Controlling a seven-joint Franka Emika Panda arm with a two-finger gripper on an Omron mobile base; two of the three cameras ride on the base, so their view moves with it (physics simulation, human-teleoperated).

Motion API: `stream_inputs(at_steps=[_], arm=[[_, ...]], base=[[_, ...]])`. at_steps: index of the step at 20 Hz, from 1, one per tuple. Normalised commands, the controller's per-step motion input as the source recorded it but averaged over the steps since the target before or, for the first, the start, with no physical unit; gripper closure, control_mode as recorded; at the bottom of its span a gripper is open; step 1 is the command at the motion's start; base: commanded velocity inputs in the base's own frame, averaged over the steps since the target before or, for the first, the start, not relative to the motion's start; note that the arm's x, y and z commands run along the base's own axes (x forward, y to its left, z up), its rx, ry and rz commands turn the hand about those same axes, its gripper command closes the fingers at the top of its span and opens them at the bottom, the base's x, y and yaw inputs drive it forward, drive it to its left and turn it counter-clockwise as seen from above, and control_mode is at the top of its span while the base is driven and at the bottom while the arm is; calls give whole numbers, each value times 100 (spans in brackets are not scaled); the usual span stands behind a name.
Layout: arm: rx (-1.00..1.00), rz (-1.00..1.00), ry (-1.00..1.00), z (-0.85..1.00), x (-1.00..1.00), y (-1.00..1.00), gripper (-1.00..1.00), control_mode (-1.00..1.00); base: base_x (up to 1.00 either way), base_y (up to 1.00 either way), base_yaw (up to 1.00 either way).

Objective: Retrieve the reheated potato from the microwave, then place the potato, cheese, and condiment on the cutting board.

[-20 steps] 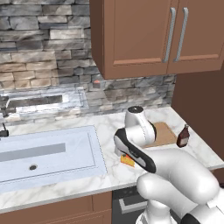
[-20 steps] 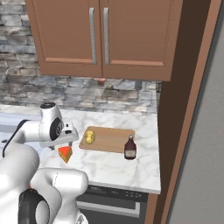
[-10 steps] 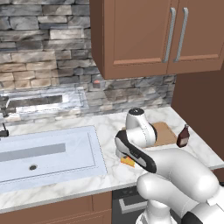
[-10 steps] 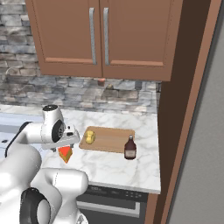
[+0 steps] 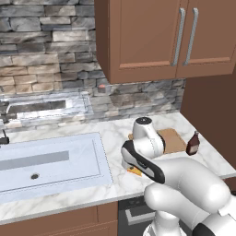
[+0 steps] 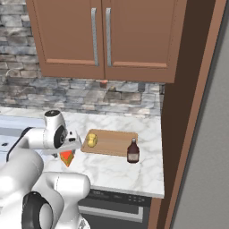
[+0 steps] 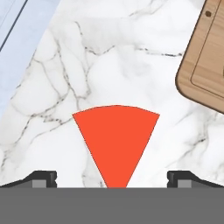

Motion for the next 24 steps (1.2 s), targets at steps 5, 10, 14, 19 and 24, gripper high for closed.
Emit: stream_inputs(at_steps=[5, 10, 14, 19, 24], arm=[[1, 0, 0, -15, 0, 1, -100, -100], [2, 0, 0, -15, 1, 1, -100, -100], [4, 0, 0, -8, 1, 3, -100, -100], [3, 0, 0, -13, 0, 0, -100, -100], [1, -1, 0, -16, 1, 0, -100, -100]], base=[[0, 0, 0], [0, 0, 0], [0, 0, 0], [0, 0, 0], [0, 0, 0]])
